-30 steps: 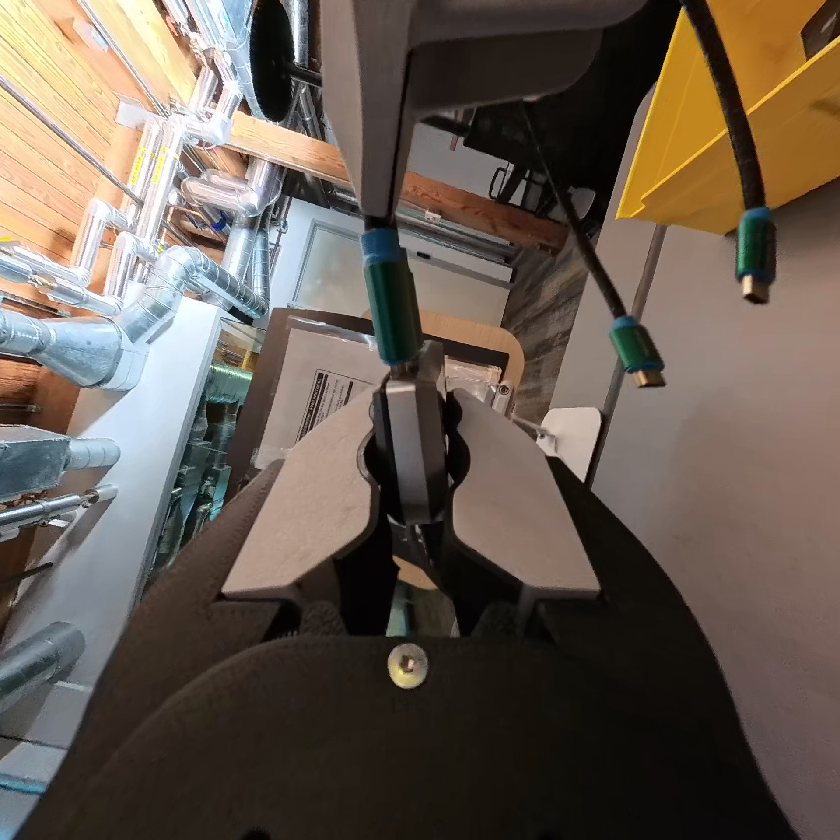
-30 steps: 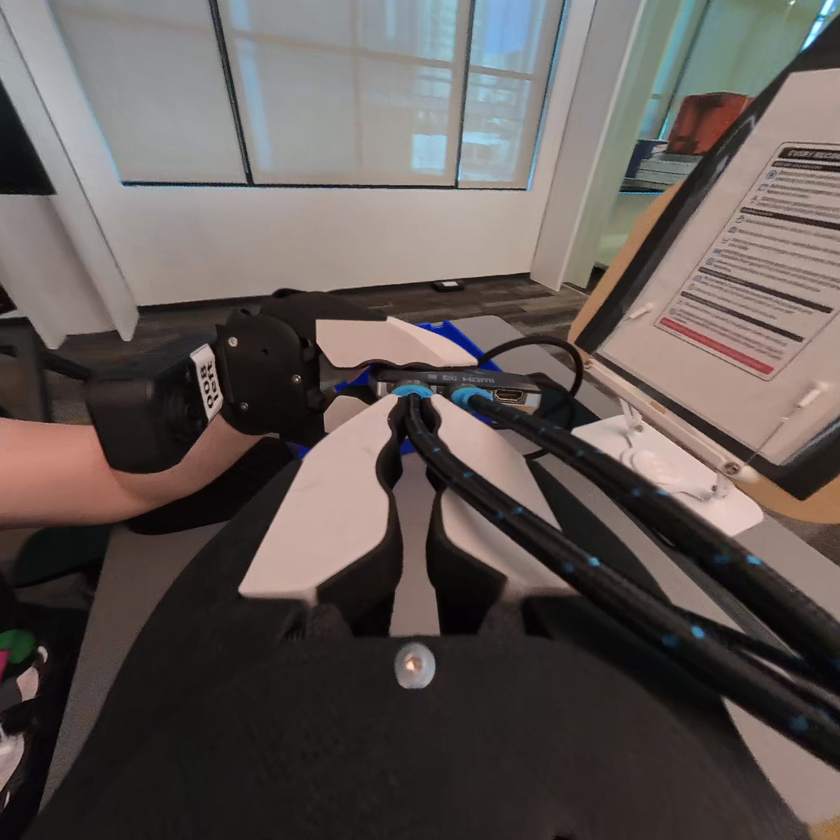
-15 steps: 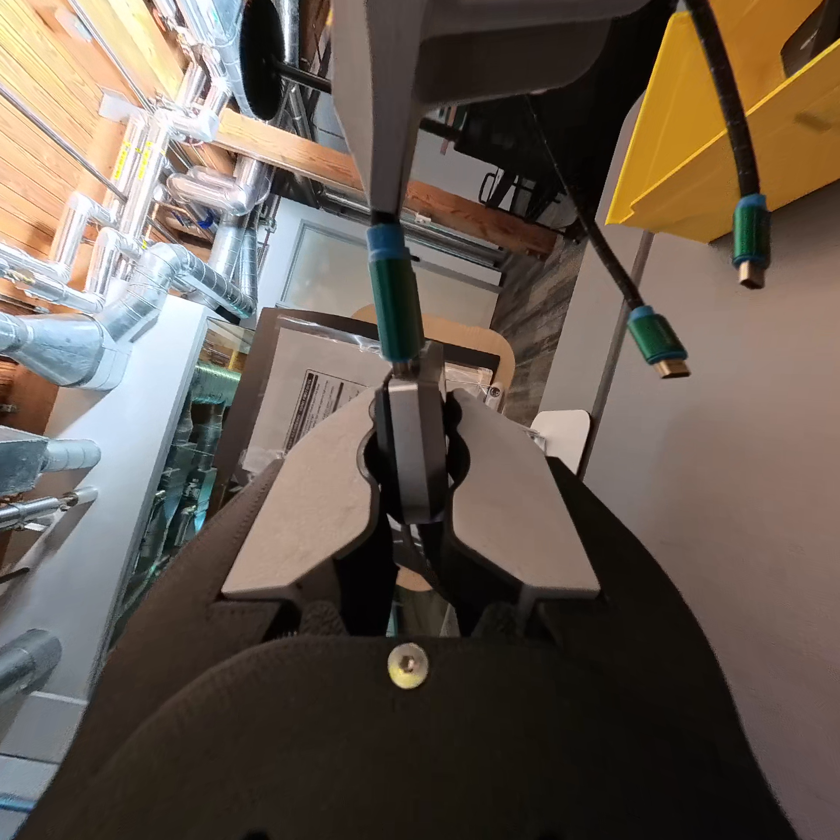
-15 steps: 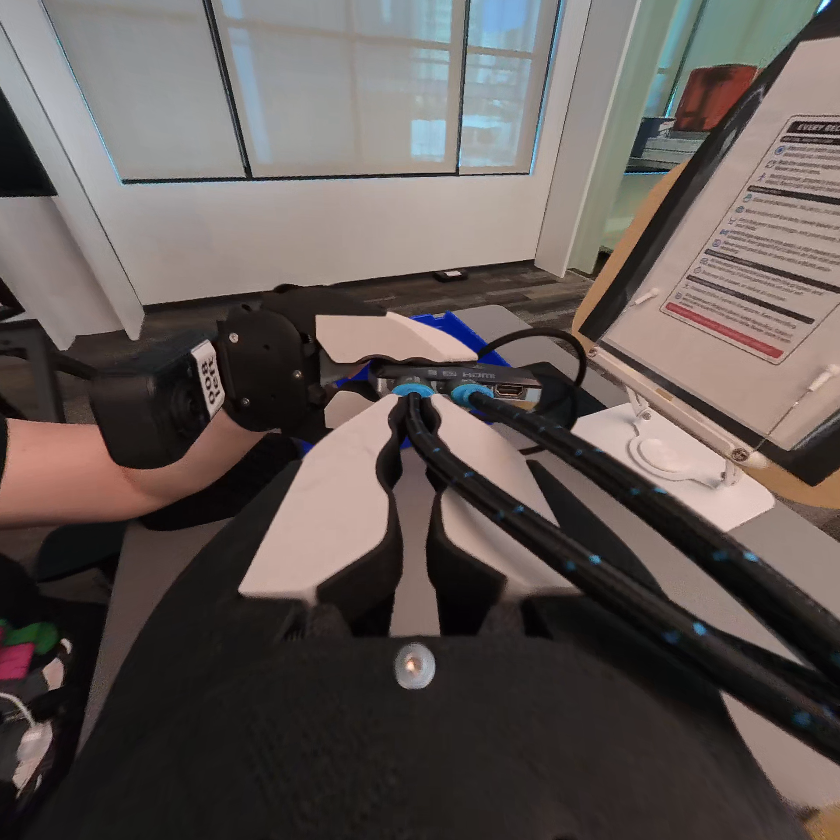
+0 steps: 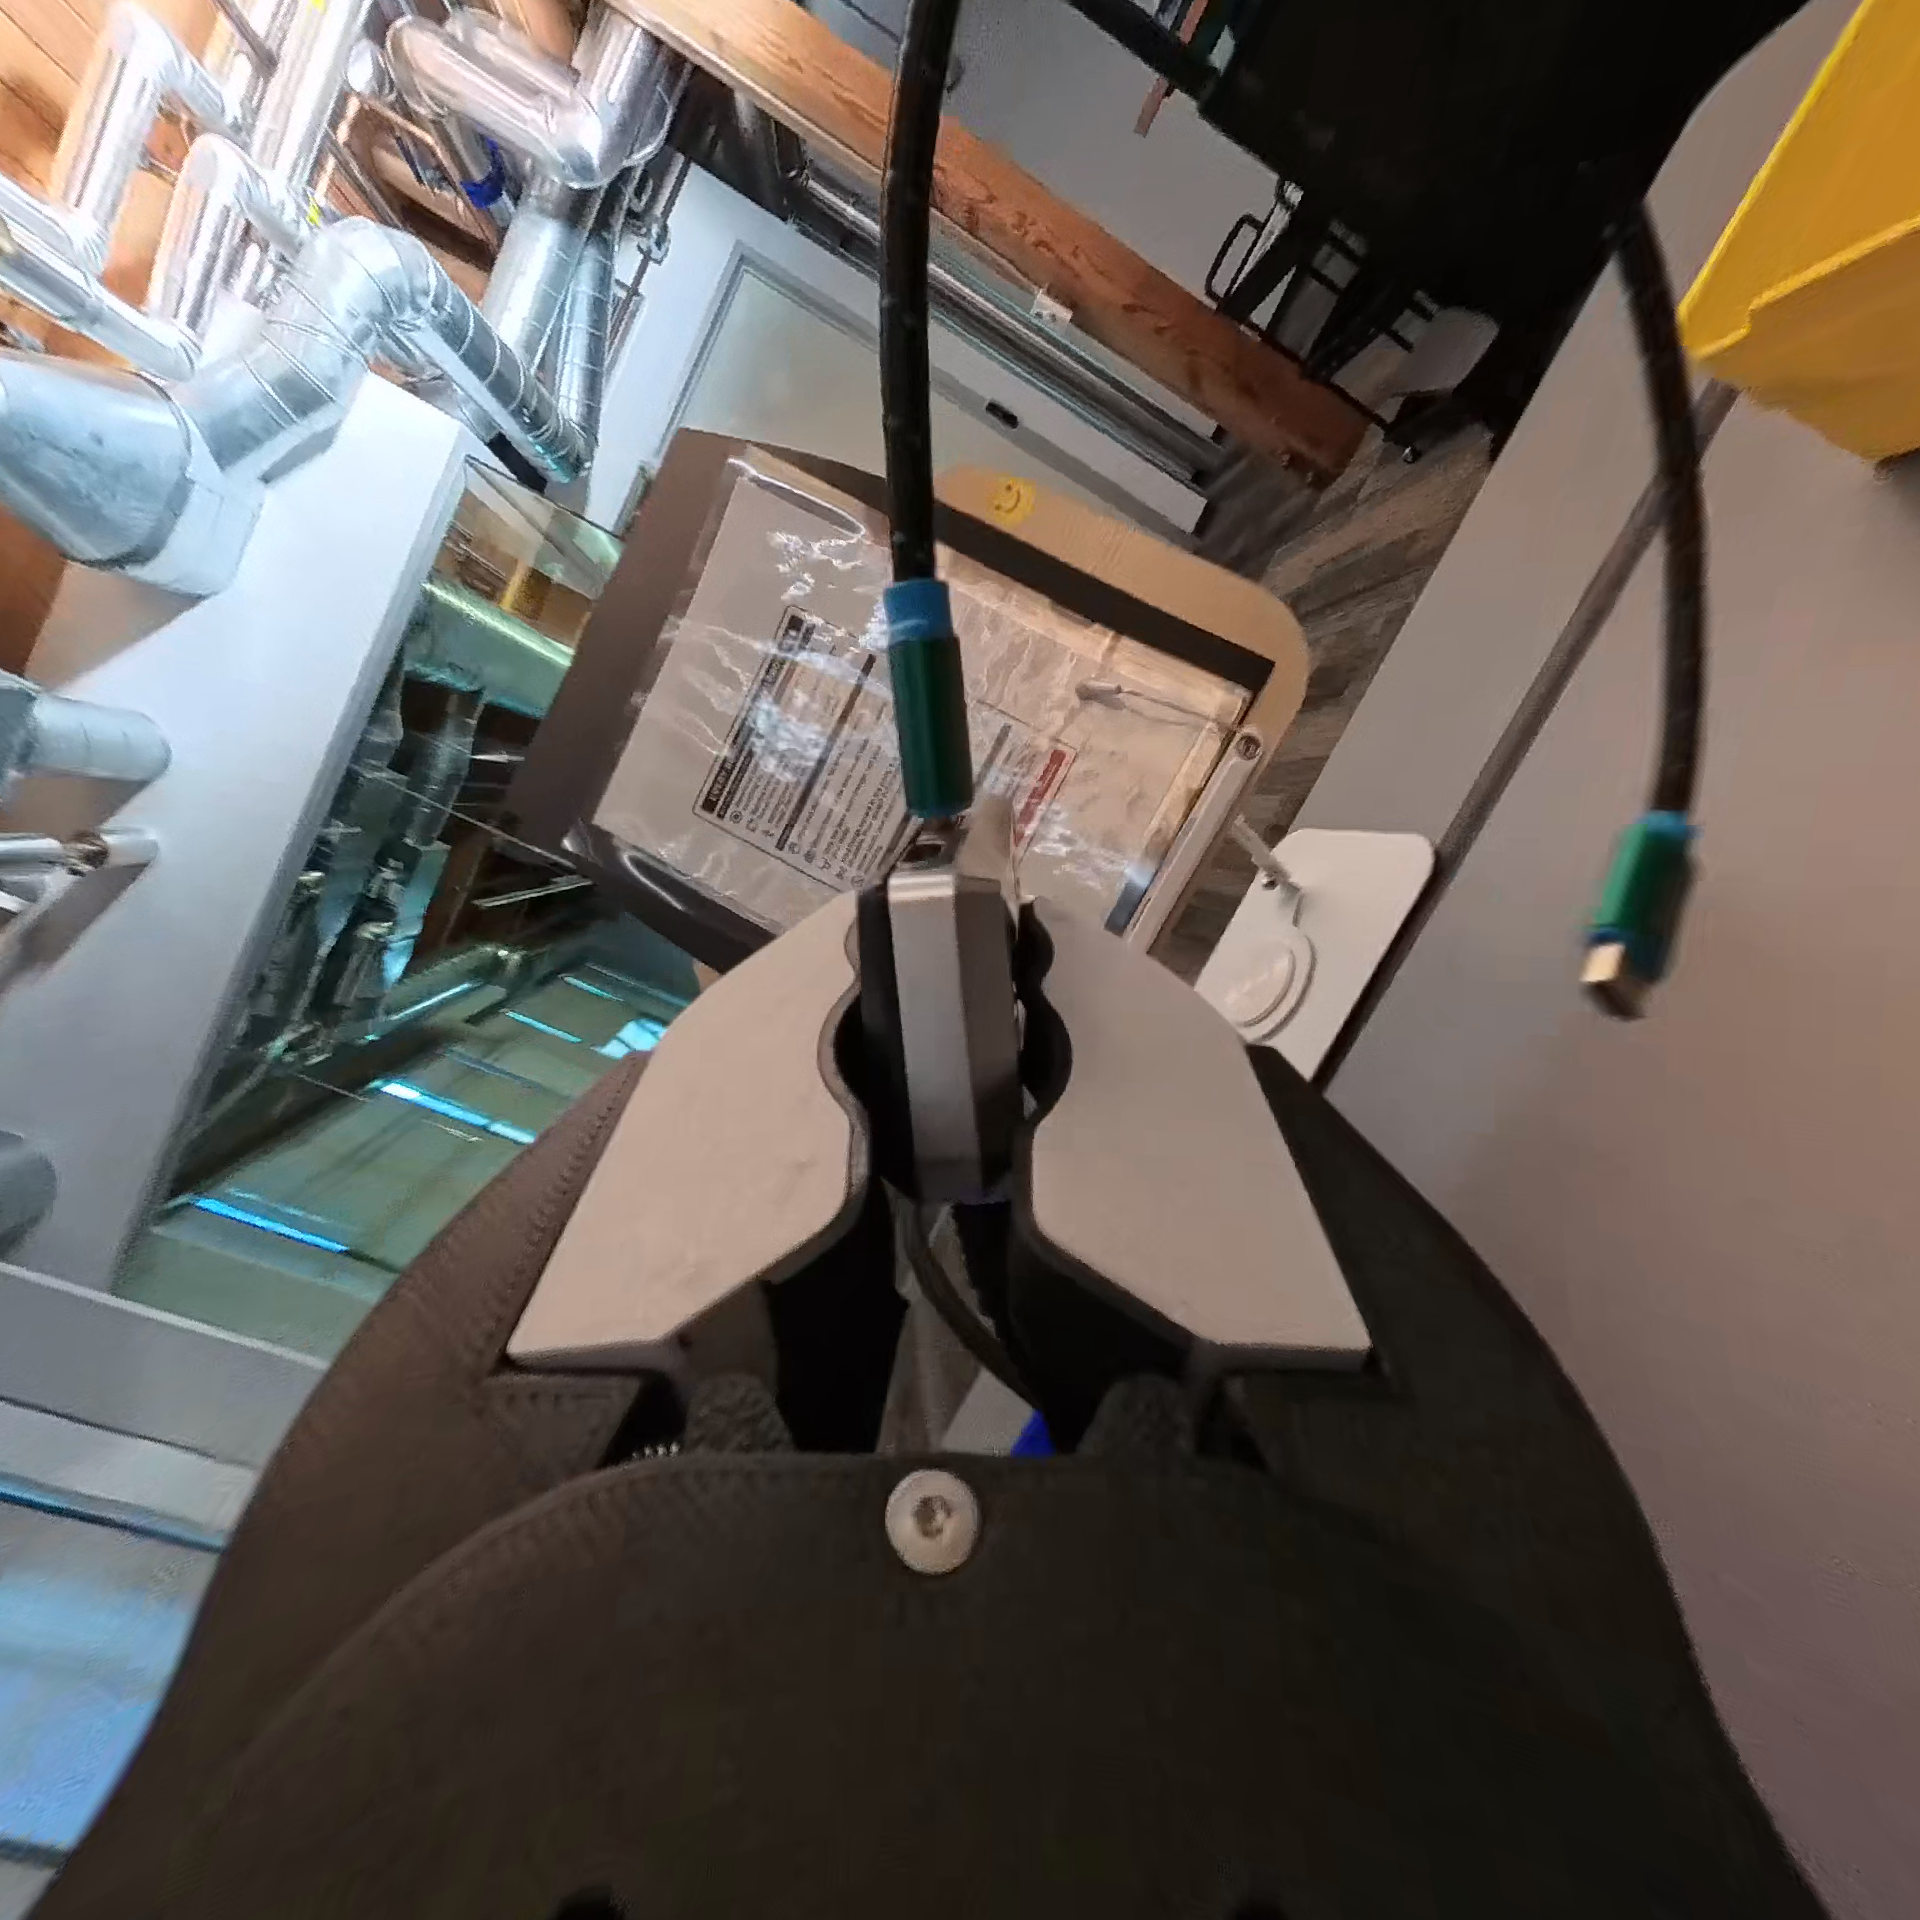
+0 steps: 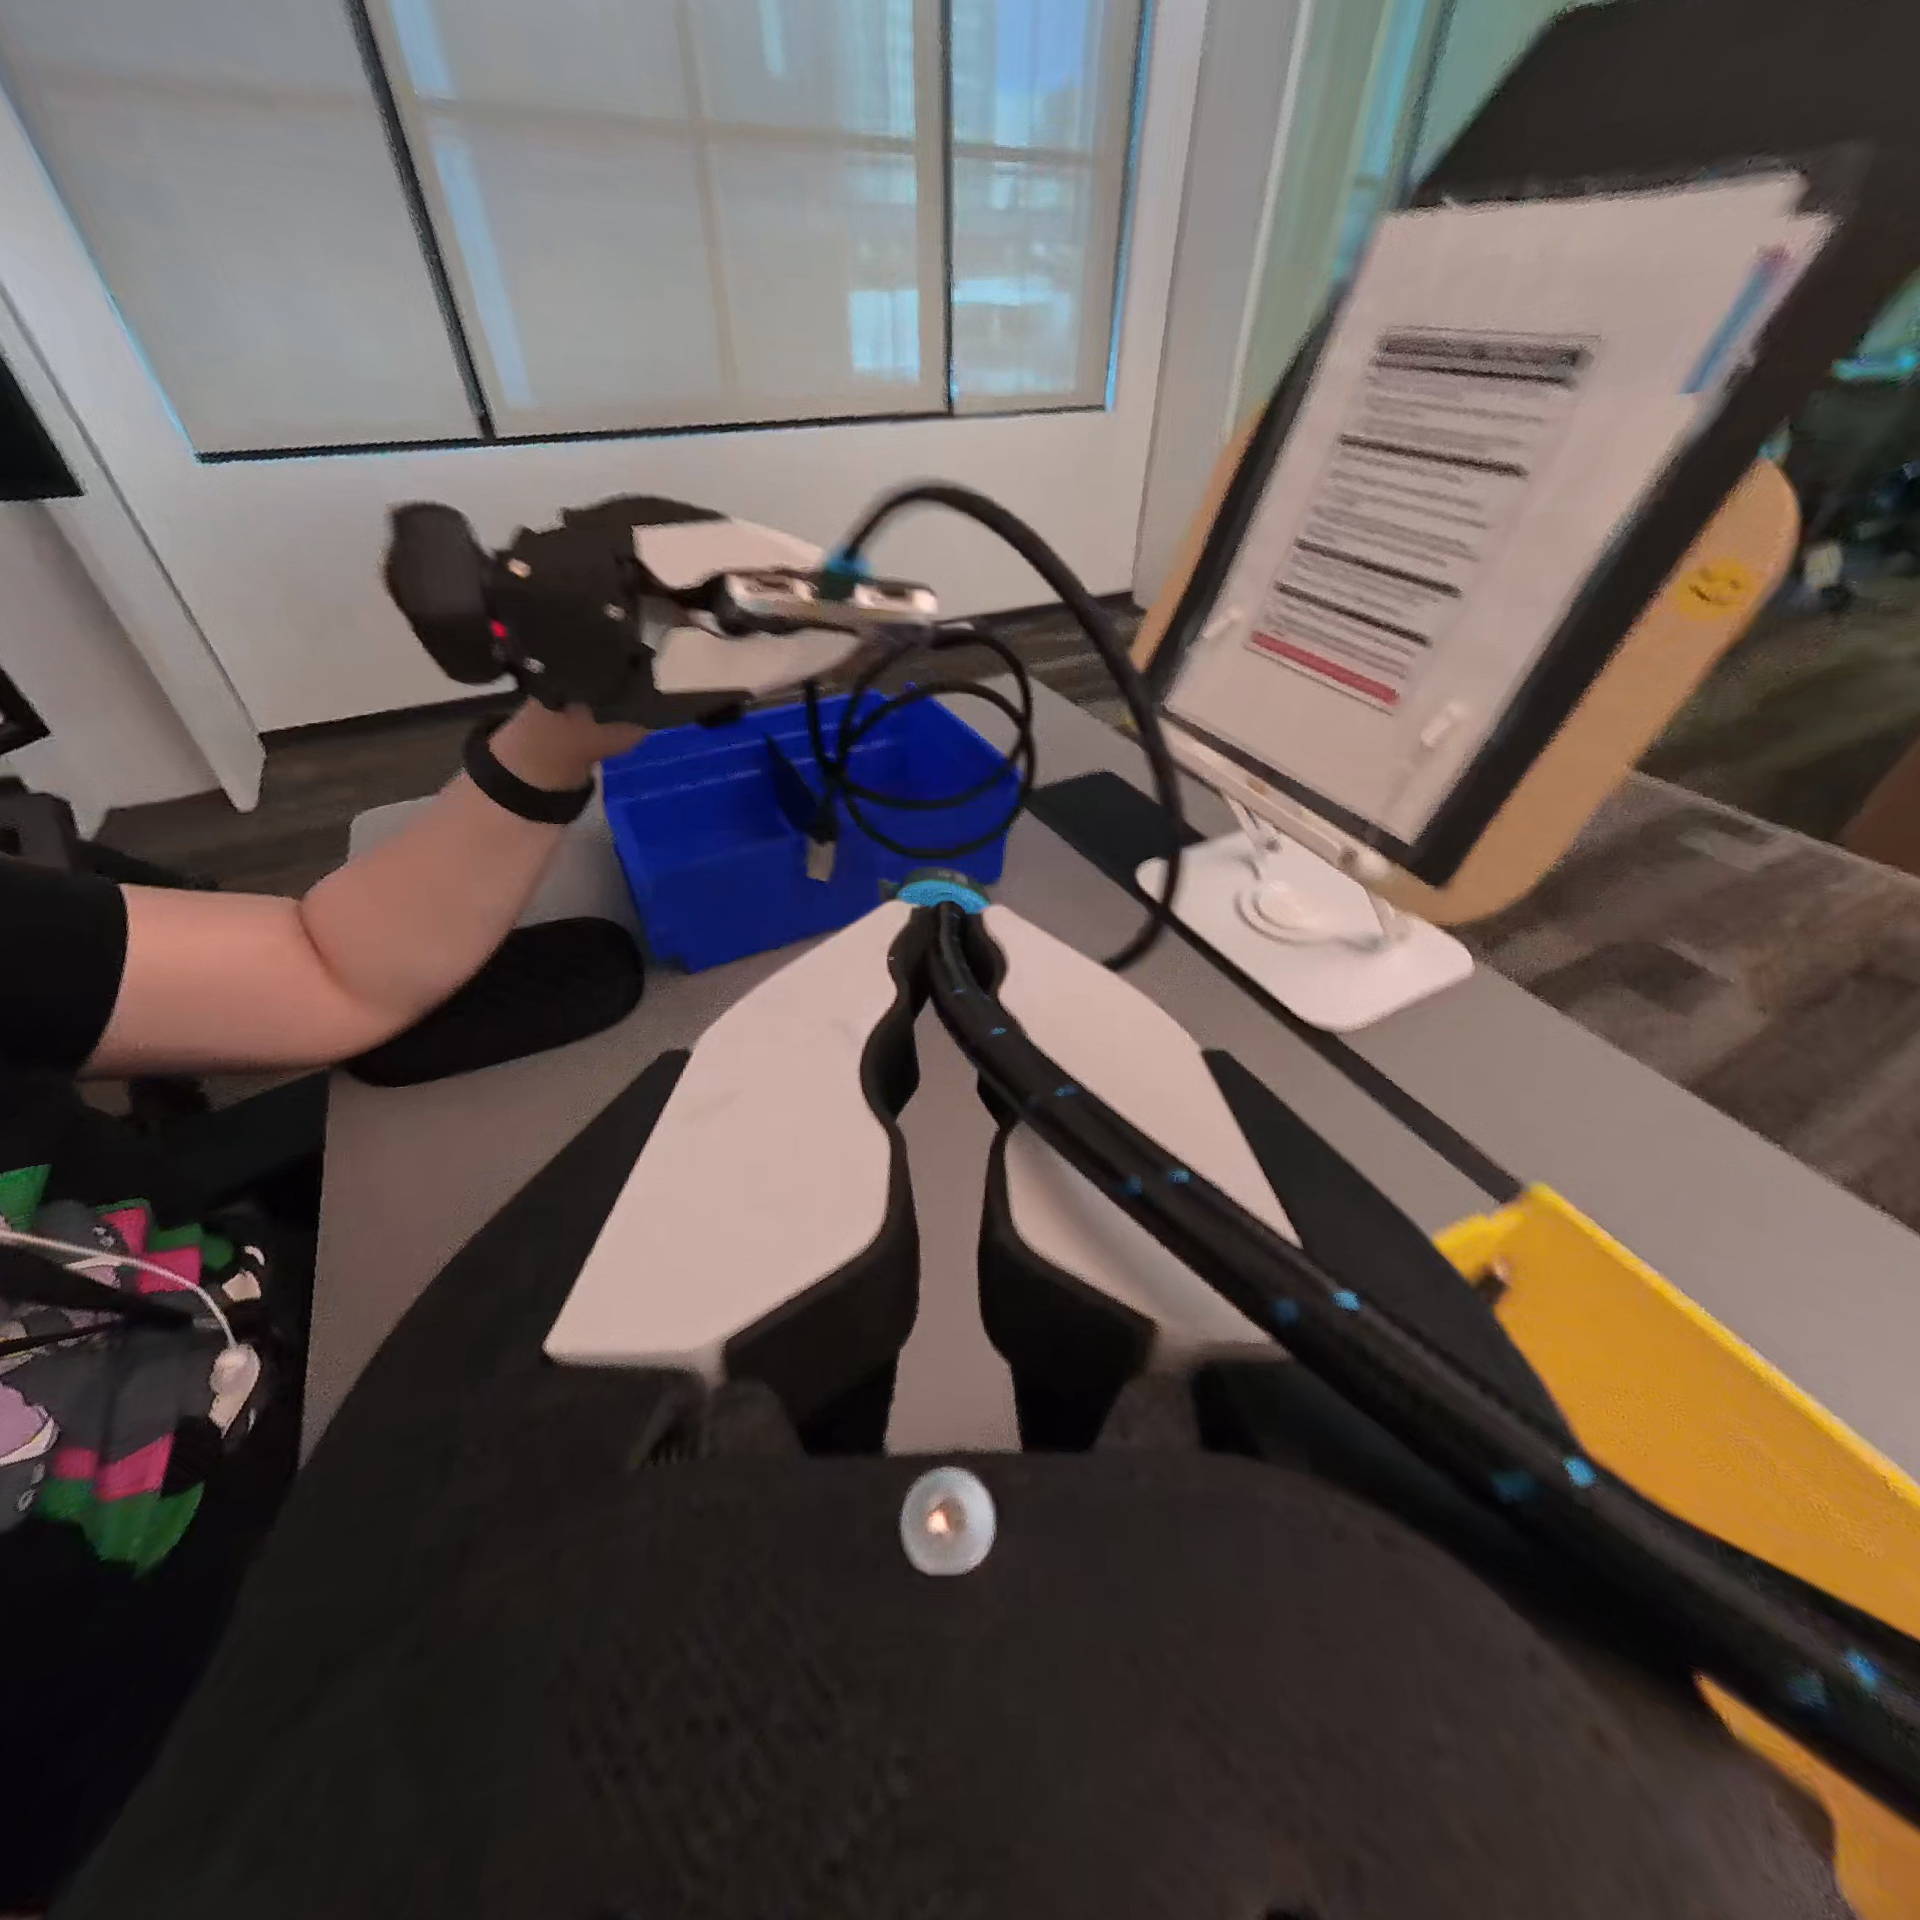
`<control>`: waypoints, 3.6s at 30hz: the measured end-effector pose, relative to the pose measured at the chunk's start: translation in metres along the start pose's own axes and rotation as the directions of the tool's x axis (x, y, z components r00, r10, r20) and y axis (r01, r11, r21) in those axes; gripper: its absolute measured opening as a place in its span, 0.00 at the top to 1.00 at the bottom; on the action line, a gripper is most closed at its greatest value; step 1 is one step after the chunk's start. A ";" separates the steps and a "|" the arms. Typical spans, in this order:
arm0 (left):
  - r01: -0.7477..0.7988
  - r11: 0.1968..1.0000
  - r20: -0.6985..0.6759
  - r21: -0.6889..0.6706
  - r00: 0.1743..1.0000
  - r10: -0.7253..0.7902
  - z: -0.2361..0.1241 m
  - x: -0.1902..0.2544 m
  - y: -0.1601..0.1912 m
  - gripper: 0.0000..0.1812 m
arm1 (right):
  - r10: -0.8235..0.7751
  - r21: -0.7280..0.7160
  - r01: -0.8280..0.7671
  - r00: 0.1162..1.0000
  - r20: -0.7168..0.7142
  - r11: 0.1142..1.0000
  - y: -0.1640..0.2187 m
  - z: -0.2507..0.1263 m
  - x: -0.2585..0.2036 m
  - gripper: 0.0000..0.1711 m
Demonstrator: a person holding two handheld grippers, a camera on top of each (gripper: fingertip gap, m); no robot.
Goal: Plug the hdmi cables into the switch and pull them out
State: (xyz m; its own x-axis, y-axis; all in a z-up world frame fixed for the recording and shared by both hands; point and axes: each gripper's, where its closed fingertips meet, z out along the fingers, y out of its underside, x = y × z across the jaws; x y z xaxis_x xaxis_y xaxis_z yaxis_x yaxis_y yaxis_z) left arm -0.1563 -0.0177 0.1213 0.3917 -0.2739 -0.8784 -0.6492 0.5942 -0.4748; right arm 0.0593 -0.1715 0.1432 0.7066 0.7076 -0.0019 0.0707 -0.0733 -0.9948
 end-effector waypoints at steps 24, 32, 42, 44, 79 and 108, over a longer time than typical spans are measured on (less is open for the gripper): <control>-0.035 0.998 -0.049 0.045 0.998 0.037 -0.012 0.009 -0.028 0.88 | 0.494 -0.665 -0.559 0.811 -0.313 0.496 0.240 -0.055 0.074 0.90; -0.033 0.998 -0.059 0.045 0.998 0.036 -0.014 0.010 -0.028 0.88 | 0.363 -0.639 -0.515 0.857 -0.366 0.571 0.214 -0.080 0.075 0.88; -0.042 0.998 -0.076 0.039 0.996 0.045 -0.013 0.015 -0.028 0.88 | -0.179 -0.541 -0.344 0.695 -0.696 0.767 0.203 -0.098 0.208 0.83; -0.046 0.998 -0.086 0.039 0.995 0.049 -0.012 0.018 -0.028 0.88 | -0.176 -0.570 -0.387 0.696 -0.696 0.724 0.221 -0.095 0.213 0.84; -0.039 0.986 -0.031 0.163 0.999 0.044 -0.021 0.012 -0.045 0.88 | -0.035 -0.166 -0.073 0.822 -0.569 0.983 -0.005 -0.045 0.046 0.87; -0.129 0.971 -0.056 0.200 0.988 0.143 -0.016 0.045 -0.068 0.88 | -0.034 0.183 0.018 0.996 0.082 0.983 -0.004 0.161 -0.066 0.88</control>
State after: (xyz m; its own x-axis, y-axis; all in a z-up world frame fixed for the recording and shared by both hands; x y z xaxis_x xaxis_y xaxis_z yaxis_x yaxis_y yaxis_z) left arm -0.1048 -0.0821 0.1133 0.2574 -0.2280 -0.9390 -0.5509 0.7638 -0.3364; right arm -0.1011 -0.1054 0.1305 0.6439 0.7648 0.0234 -0.0466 0.0698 -0.9965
